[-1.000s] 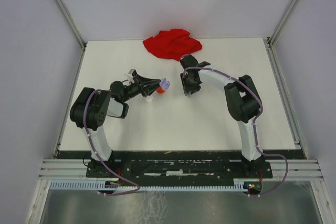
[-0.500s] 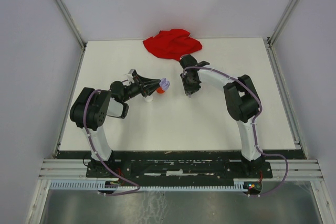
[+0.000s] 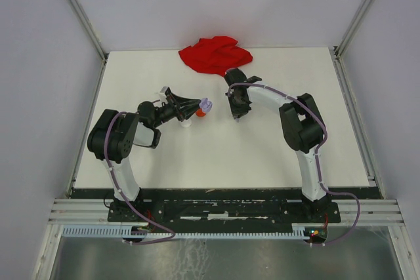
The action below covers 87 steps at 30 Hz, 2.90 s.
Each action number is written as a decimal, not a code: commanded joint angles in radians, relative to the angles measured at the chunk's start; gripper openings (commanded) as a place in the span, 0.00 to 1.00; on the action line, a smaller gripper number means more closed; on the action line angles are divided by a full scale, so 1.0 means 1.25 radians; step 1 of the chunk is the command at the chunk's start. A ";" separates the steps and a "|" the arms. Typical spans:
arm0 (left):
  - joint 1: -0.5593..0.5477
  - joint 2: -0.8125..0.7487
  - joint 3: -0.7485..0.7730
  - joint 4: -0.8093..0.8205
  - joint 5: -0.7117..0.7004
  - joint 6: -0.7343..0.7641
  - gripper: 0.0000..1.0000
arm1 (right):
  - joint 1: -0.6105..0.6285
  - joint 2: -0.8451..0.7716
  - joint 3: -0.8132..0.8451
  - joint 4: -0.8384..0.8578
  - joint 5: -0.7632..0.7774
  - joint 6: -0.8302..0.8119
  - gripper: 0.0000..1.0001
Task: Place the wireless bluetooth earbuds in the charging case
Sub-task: Pick up the earbud from the center of the board, then place the earbud in the charging case.
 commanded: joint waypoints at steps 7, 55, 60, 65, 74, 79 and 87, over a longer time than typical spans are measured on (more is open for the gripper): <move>0.004 -0.011 -0.003 0.036 0.008 0.032 0.03 | 0.004 -0.033 -0.058 0.078 0.010 -0.006 0.20; -0.066 0.064 0.083 -0.090 0.022 0.011 0.03 | 0.084 -0.531 -0.609 1.008 -0.332 -0.213 0.19; -0.067 0.061 0.086 -0.087 0.031 0.007 0.03 | 0.102 -0.517 -0.612 1.005 -0.320 -0.248 0.19; -0.067 0.058 0.086 -0.084 0.038 0.003 0.03 | 0.109 -0.511 -0.623 1.014 -0.303 -0.261 0.18; -0.067 0.052 0.090 -0.069 0.050 -0.003 0.03 | 0.110 -0.507 -0.637 1.007 -0.269 -0.277 0.18; -0.067 0.051 0.089 -0.062 0.054 -0.005 0.03 | 0.109 -0.500 -0.637 1.004 -0.264 -0.278 0.17; -0.067 0.052 0.088 -0.043 0.056 -0.018 0.03 | 0.109 -0.492 -0.642 1.004 -0.256 -0.277 0.17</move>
